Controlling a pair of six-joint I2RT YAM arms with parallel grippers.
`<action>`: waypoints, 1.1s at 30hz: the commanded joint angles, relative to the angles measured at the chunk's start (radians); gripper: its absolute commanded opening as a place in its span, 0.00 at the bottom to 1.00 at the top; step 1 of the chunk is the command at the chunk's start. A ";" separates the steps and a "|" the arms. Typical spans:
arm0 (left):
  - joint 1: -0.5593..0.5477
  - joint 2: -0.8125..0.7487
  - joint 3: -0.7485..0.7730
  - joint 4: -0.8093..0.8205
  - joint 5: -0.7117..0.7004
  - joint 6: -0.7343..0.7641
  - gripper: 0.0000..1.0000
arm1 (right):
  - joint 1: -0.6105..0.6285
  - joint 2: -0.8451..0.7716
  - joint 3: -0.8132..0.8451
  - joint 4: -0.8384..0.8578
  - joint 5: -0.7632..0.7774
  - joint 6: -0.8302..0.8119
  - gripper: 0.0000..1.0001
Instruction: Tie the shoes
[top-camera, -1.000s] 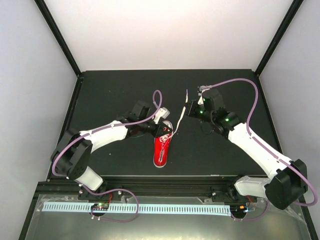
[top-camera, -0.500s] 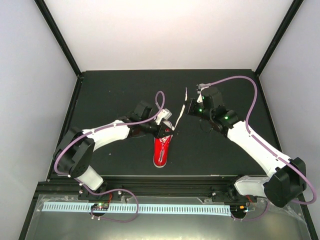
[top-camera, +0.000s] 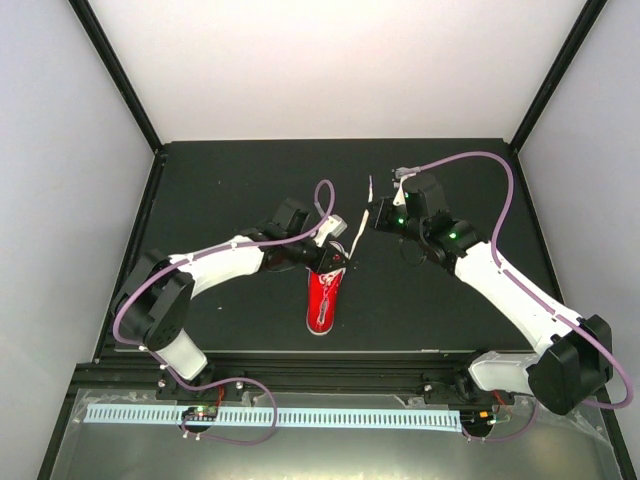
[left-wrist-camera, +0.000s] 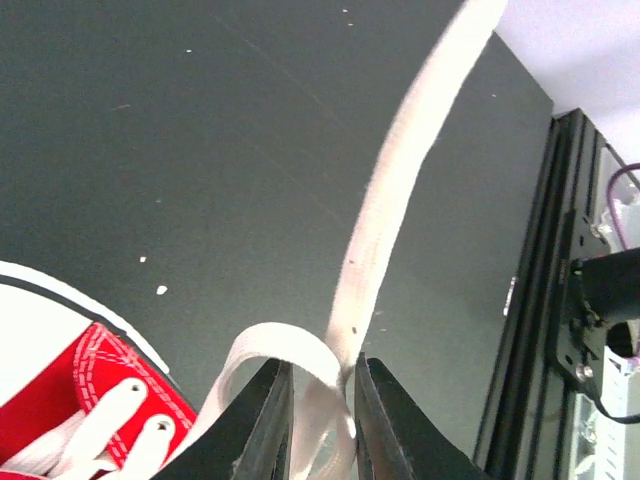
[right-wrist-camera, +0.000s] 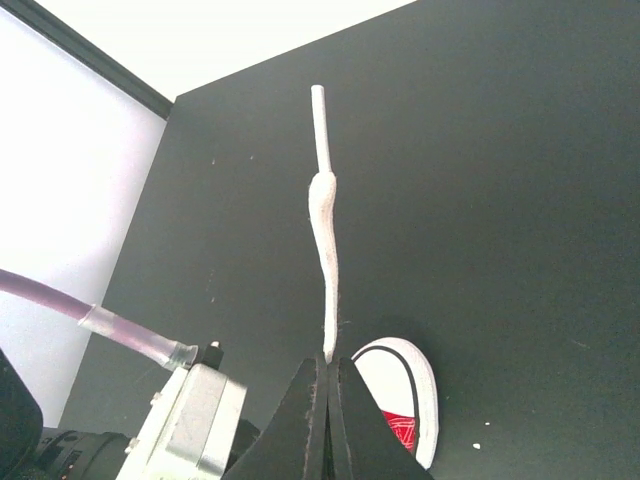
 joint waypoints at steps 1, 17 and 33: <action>-0.006 0.022 0.053 -0.034 -0.054 0.027 0.20 | -0.003 -0.022 0.025 0.011 -0.014 -0.015 0.02; -0.016 0.052 0.094 -0.046 -0.053 0.039 0.33 | -0.002 0.000 0.025 0.014 -0.059 -0.007 0.02; -0.037 0.051 0.091 -0.023 -0.052 0.035 0.35 | -0.002 0.008 0.025 0.013 -0.060 -0.002 0.02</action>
